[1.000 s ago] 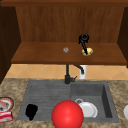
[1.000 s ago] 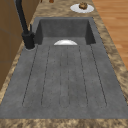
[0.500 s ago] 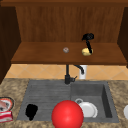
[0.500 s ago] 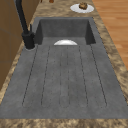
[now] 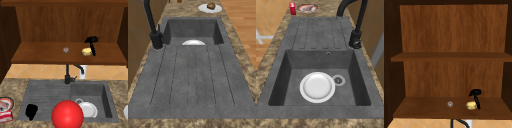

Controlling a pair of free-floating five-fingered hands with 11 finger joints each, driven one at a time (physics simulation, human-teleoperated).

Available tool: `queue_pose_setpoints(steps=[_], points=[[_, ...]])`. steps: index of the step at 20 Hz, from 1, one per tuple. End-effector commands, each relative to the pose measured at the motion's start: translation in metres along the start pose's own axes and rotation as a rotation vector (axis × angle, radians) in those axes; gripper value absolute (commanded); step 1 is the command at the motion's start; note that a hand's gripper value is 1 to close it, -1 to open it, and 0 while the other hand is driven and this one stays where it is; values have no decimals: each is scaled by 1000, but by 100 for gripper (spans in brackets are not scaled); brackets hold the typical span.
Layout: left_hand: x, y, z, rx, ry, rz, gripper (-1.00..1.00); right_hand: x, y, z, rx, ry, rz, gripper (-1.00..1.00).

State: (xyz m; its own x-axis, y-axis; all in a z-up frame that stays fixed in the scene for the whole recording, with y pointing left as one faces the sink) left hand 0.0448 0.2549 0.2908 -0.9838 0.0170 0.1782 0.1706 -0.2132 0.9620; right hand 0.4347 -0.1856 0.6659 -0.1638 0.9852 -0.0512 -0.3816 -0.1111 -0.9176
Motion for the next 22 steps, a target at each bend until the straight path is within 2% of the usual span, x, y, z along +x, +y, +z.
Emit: queue_pose_setpoints(steps=[1, 7, 11, 17, 22], points=[[0, 0, 0, 0, 0, 0, 0, -7, -13, 21, -76, 5, 11, -100], [0, 0, 0, 0, 0, 0, 0, -11, -32, 46, -104, -3, 13, -100], [0, 0, 0, 0, 0, 0, 0, -14, -39, 73, -182, 1, 0, -100], [0, 0, 0, 0, 0, 0, 0, -10, -54, 126, -187, -21, -21, -100], [0, 0, 0, 0, 0, 0, 0, -4, -51, 169, -209, -17, -26, -100]])
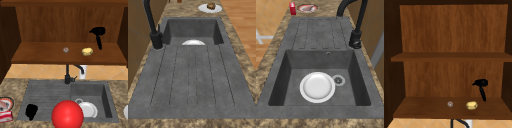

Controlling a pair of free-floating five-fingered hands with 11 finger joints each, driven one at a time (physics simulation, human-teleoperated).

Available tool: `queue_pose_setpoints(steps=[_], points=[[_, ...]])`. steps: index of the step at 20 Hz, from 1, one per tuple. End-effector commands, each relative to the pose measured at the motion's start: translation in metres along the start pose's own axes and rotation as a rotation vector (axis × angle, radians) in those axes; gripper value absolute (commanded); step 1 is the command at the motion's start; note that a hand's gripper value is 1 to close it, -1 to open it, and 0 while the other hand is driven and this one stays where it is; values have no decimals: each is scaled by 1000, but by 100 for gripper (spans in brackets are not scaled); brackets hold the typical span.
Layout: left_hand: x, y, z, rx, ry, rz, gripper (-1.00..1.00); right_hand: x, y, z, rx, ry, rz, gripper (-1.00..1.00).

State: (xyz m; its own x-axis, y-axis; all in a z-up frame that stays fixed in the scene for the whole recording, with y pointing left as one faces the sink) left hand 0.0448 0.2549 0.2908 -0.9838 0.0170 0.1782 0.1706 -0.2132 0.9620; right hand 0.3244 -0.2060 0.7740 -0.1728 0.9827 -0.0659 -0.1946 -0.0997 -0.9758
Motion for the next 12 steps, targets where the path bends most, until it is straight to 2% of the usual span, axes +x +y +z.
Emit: queue_pose_setpoints(steps=[1, 12], points=[[0, 0, 0, 0, 0, 0, 0, 5, 1, 31, -21, -7, -39, -100], [0, 0, 0, 0, 0, 0, 0, 23, 19, 116, -120, -1, -14, -100]])
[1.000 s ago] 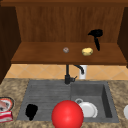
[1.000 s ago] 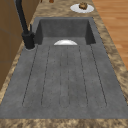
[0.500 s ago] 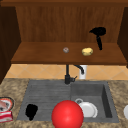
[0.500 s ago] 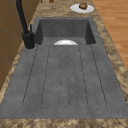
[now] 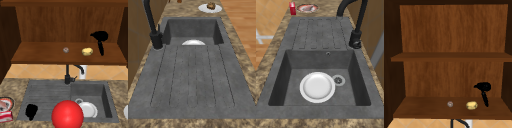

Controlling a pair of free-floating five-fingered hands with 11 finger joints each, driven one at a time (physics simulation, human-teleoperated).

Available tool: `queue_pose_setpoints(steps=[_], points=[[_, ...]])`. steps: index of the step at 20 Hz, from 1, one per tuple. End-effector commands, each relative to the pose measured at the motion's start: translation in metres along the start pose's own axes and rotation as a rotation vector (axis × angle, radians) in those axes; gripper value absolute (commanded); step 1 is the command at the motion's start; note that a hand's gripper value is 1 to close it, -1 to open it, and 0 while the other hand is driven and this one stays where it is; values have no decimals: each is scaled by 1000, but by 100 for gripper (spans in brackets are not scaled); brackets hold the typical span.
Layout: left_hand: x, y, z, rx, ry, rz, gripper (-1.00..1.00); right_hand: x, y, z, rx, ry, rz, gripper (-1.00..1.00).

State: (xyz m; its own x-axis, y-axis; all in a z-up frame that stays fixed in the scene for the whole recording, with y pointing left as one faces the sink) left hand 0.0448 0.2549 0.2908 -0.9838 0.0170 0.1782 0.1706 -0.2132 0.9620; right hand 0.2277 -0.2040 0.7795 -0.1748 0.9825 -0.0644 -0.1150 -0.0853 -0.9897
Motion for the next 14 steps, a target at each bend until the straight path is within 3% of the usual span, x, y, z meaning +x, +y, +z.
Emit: queue_pose_setpoints(steps=[1, 14], points=[[0, 0, 0, 0, 0, 0, 0, 7, 5, 30, -44, 1, -11, -100], [0, 0, 0, 0, 0, 0, 0, 32, 40, 129, -88, 6, 3, -100]])
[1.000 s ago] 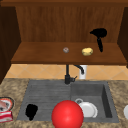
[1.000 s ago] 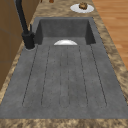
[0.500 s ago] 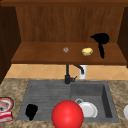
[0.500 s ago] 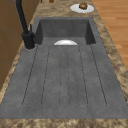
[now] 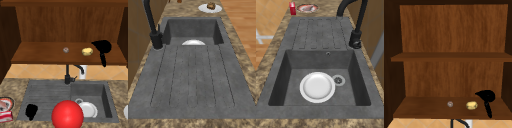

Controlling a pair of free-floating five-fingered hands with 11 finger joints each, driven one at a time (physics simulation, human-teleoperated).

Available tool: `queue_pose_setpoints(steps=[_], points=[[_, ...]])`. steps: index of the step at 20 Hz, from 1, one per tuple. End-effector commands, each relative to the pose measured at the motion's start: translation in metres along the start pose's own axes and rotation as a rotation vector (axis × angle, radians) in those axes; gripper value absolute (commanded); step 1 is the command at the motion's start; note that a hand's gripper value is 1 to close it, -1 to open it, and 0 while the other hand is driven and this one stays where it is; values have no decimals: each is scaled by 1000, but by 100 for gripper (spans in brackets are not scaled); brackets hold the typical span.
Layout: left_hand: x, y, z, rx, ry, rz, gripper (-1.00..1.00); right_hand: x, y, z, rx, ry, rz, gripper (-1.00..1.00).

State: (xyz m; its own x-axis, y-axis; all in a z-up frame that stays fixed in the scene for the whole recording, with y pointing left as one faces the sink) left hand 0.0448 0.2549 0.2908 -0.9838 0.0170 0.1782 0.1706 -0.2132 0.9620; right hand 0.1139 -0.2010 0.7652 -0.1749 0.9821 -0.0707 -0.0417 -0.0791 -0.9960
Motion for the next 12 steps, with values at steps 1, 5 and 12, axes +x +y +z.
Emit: queue_pose_setpoints(steps=[1, 5, 12], points=[[0, 0, 0, 0, 0, 0, 0, 11, 16, 29, -21, 7, -3, -100], [0, 0, 0, 0, 0, 0, 0, 26, 36, 58, -39, 15, 5, -100], [0, 0, 0, 0, 0, 0, 0, 55, 75, 108, -47, 29, 6, -100]])
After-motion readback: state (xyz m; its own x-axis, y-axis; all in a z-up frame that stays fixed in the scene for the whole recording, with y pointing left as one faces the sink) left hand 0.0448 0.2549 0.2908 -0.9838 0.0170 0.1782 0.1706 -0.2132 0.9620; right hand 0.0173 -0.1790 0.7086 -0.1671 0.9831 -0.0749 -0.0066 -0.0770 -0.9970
